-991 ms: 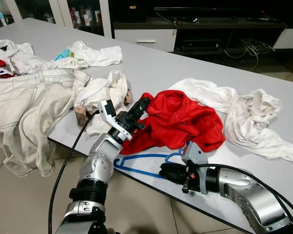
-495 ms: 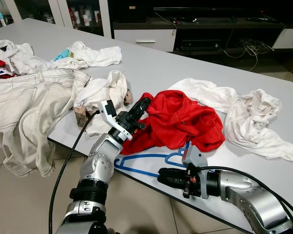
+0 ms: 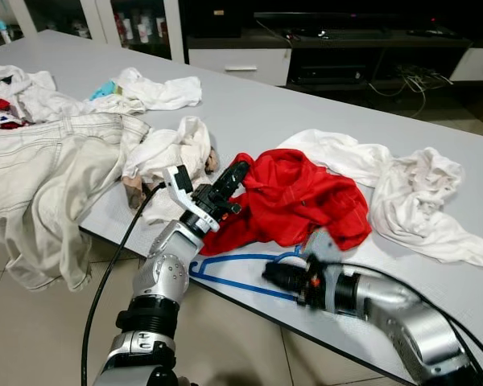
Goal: Hang hanger
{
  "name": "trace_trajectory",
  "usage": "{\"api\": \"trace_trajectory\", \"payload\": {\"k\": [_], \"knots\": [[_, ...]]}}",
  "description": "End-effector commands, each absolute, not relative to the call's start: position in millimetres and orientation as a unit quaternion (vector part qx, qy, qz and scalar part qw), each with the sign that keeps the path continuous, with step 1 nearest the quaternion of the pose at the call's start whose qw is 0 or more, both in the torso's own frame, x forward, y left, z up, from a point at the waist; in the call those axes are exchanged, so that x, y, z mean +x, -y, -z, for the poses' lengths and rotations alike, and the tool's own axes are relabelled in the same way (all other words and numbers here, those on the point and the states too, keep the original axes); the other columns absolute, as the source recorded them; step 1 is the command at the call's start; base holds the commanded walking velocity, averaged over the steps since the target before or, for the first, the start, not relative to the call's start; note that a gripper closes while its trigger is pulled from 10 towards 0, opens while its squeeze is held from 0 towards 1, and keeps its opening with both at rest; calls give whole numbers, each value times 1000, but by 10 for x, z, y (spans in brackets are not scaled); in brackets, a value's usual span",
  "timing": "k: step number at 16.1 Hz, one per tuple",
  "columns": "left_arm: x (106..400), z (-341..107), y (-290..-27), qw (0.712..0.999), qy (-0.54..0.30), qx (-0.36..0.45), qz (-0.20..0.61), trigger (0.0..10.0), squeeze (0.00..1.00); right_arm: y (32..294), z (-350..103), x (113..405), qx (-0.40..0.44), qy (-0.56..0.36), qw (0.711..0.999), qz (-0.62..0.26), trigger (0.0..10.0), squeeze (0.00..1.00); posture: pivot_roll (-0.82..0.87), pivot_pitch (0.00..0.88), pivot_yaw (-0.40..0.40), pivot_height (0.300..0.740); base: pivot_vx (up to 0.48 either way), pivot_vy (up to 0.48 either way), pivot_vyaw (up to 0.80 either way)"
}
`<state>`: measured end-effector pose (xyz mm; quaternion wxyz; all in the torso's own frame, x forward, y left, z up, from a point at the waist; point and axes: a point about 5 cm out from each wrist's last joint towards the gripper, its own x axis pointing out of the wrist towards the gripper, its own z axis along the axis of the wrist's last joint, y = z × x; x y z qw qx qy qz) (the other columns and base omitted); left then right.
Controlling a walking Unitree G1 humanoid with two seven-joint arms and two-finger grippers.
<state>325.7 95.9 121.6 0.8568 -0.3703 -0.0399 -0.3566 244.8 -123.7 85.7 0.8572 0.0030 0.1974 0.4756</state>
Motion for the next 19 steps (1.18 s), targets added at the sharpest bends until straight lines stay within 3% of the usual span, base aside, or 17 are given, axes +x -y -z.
{"api": "trace_trajectory", "payload": {"k": [1, 2, 3, 4, 5, 13, 19], "knots": [[3271, -1226, -933, 860, 35, -362, 358, 0, 0, 1290, -874, 2490, -1, -190, 869, -458, 10000, 0, -51, 0, -4, 740, 0, 0, 0], [3270, -1225, -936, 862, 34, -358, 358, 0, 0, 1305, -873, 2509, 9, -186, 874, -448, 10000, 0, -50, 0, -3, 740, 0, 0, 0], [3270, -1221, -941, 864, 32, -355, 357, 2824, 0, 1332, -877, 2505, 23, -181, 877, -444, 10000, 0, -49, 0, -3, 740, 0, 0, 0], [3269, -1221, -942, 864, 32, -354, 357, 2824, 0, 1336, -877, 2502, 25, -180, 878, -443, 10000, 0, -50, 0, -3, 740, 0, 0, 0], [3273, -1220, -944, 870, 28, -342, 355, 10000, 0, 1359, -897, 2497, 38, -167, 885, -432, 10000, 0, -49, 0, -3, 740, 0, 0, 0], [3293, -1230, -883, 881, 15, -304, 361, 10000, 0, 1181, -795, 2612, 26, -141, 921, -362, 10000, 0, -50, 0, 0, 740, 0, 0, 0], [3332, -1278, -921, 890, 22, -287, 355, 10000, 0, 1044, -716, 2685, 16, -148, 917, -371, 10000, 0, -41, 0, -1, 740, 0, 0, 0]]}}
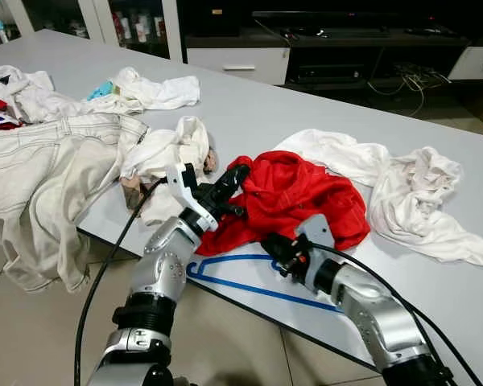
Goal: Hang hanger
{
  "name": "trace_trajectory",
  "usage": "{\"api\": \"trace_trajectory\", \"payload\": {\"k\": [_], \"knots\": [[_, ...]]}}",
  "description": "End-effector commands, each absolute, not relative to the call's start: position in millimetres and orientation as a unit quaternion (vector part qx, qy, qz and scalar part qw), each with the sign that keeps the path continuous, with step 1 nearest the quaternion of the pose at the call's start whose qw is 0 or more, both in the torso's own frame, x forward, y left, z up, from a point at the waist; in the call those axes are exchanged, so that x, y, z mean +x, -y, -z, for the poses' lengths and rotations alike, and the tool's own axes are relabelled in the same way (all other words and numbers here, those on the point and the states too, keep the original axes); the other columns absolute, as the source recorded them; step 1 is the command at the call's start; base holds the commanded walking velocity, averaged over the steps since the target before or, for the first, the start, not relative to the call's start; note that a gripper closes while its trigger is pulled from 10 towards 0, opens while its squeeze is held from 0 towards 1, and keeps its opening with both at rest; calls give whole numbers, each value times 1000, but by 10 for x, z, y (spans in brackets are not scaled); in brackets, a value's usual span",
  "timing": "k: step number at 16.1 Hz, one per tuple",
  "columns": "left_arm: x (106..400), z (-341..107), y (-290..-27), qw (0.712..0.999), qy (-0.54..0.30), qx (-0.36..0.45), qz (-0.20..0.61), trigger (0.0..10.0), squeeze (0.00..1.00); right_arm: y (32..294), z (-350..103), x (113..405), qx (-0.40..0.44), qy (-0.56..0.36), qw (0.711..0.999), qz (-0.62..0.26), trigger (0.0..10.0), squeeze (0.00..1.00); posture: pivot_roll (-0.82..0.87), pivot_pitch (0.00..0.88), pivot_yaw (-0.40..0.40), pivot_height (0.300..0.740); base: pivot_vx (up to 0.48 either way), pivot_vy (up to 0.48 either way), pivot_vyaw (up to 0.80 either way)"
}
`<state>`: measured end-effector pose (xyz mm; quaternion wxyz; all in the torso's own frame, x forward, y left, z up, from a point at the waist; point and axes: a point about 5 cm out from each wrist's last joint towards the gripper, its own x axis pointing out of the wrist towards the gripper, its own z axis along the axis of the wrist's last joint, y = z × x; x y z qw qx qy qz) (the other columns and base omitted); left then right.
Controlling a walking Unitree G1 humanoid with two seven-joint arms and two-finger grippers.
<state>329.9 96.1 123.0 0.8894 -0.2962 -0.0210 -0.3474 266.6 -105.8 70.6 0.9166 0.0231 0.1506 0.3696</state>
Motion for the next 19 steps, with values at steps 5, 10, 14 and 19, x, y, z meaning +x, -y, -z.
{"api": "trace_trajectory", "payload": {"k": [5, 10, 14, 19], "knots": [[3330, -1285, -941, 893, 27, -284, 349, 10000, 0, 976, -603, 2669, 20, -169, 904, -392, 10000, 0, -34, 0, -3, 740, 0, 0, 0], [3336, -1280, -945, 894, 27, -282, 346, 10000, 0, 939, -556, 2663, 35, -185, 895, -406, 10000, 0, -36, 0, -3, 740, 0, 0, 0], [3332, -1278, -939, 894, 27, -282, 347, 10000, 0, 958, -517, 2582, 51, -199, 881, -426, 10000, 0, -36, 0, -3, 740, 0, 0, 0], [3314, -1260, -921, 894, 26, -284, 347, 10000, 0, 1054, -525, 2538, 62, -201, 881, -423, 10000, 0, -46, 0, -6, 740, 0, 0, 0]]}}
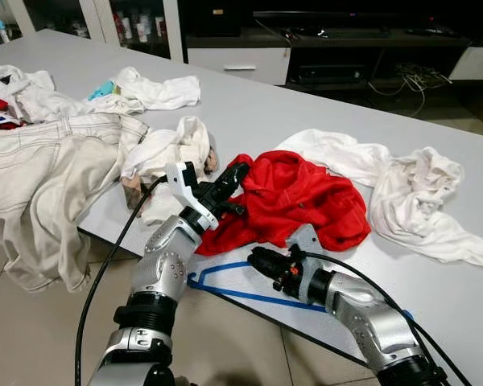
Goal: Hang hanger
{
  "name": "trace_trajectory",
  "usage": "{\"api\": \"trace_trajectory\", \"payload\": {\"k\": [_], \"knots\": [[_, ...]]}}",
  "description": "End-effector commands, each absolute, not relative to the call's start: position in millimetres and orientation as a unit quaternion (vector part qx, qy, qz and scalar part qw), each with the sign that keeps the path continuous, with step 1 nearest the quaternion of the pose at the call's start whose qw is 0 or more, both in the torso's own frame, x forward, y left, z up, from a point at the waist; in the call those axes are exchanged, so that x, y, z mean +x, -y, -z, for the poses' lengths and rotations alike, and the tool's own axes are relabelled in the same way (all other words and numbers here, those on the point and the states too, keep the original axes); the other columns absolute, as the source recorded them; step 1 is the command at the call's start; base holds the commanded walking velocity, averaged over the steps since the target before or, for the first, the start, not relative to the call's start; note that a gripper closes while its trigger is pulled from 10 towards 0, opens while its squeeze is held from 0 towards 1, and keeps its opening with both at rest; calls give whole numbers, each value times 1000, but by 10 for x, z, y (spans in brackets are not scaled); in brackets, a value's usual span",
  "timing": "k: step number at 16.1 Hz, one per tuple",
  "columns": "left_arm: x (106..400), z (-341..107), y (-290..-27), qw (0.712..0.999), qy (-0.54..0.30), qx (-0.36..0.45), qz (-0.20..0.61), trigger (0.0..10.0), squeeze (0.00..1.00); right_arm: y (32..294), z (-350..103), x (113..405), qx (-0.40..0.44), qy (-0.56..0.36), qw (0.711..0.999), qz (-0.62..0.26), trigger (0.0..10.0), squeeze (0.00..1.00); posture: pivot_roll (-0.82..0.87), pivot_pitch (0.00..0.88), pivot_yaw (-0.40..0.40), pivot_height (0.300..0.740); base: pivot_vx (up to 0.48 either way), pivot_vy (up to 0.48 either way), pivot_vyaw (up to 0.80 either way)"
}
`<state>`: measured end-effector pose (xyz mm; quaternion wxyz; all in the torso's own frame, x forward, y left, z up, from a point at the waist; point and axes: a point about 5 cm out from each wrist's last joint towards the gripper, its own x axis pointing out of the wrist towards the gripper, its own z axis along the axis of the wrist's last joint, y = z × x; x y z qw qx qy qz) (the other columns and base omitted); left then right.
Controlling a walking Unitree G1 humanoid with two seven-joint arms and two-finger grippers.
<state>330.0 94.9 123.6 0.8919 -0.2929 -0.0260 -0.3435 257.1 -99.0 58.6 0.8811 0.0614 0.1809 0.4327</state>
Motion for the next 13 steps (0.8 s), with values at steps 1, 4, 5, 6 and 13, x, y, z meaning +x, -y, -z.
{"api": "trace_trajectory", "payload": {"k": [1, 4, 5, 6, 13], "knots": [[3313, -1260, -917, 893, 26, -284, 347, 10000, 0, 1064, -525, 2538, 62, -201, 882, -422, 10000, 0, -46, 0, -6, 740, 0, 0, 0], [3312, -1260, -907, 893, 26, -285, 347, 10000, 0, 1095, -574, 2531, 69, -198, 881, -424, 10000, 0, -48, 0, -6, 740, 0, 0, 0], [3312, -1258, -909, 893, 26, -285, 347, 10000, 0, 1107, -587, 2517, 71, -197, 879, -428, 10000, 0, -49, 0, -6, 740, 0, 0, 0], [3312, -1257, -910, 893, 26, -285, 347, 10000, 0, 1114, -590, 2500, 73, -199, 875, -434, 10000, 0, -48, 0, -5, 740, 0, 0, 0], [3316, -1254, -903, 892, 24, -286, 348, 10000, 0, 1148, -620, 2434, 80, -203, 868, -447, 10000, 0, -55, 0, -2, 740, 0, 0, 0]]}}
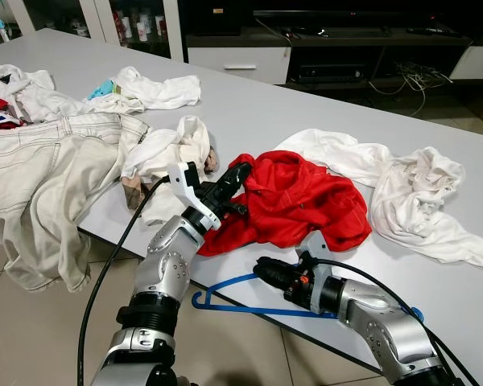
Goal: Hang hanger
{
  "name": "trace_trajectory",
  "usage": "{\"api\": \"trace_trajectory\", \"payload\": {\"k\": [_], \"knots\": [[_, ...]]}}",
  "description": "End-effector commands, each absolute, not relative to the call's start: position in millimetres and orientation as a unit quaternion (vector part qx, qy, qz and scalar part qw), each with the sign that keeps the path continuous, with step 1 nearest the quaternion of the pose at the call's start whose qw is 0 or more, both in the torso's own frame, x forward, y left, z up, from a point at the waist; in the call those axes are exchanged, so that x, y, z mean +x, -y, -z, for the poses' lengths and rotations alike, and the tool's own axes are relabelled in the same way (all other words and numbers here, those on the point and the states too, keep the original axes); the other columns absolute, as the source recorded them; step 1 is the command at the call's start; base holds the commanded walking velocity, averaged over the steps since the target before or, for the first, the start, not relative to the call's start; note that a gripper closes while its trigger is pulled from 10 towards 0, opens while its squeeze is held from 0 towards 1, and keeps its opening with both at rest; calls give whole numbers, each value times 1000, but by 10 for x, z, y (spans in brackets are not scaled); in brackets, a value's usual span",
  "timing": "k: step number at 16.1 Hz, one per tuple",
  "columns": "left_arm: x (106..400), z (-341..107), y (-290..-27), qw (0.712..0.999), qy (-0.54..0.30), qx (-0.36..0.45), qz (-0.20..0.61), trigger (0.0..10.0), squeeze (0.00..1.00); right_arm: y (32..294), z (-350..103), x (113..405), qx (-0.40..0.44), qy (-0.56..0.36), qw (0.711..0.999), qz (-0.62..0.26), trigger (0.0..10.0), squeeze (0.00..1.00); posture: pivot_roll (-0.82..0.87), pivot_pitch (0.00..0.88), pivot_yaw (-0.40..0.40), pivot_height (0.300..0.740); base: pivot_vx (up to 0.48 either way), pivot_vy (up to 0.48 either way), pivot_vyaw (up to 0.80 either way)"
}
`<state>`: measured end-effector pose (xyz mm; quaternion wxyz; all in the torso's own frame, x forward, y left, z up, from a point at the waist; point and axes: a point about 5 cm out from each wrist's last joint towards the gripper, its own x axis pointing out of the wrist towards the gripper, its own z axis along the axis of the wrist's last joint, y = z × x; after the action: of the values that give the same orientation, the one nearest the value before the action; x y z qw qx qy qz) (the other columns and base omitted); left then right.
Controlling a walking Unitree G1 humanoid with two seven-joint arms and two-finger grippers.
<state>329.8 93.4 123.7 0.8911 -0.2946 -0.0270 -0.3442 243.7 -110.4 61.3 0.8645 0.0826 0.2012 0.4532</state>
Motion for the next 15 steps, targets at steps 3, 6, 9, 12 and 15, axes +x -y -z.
{"api": "trace_trajectory", "payload": {"k": [3, 6, 9, 12, 15], "knots": [[3317, -1255, -898, 892, 25, -287, 349, 10000, 0, 1174, -763, 2461, 102, -181, 869, -449, 10000, 0, -55, 0, -2, 740, 0, 0, 0], [3317, -1257, -890, 892, 26, -288, 348, 10000, 0, 1251, -816, 2433, 116, -174, 868, -450, 10000, 0, -54, 0, -9, 740, 0, 0, 0], [3315, -1254, -901, 892, 27, -288, 346, 10000, 0, 1315, -914, 2402, 128, -152, 872, -447, 10000, 0, -54, 0, -6, 740, 0, 0, 0], [3309, -1253, -912, 892, 27, -287, 347, 10000, 0, 1307, -1194, 2284, 105, -73, 878, -461, 10000, 0, -60, 0, -2, 740, 0, 0, 0], [3313, -1255, -912, 892, 26, -287, 348, 10000, 0, 1336, -1209, 2242, 85, -81, 882, -457, 10000, 263, -68, 0, 4, 740, 0, 0, 0]]}}
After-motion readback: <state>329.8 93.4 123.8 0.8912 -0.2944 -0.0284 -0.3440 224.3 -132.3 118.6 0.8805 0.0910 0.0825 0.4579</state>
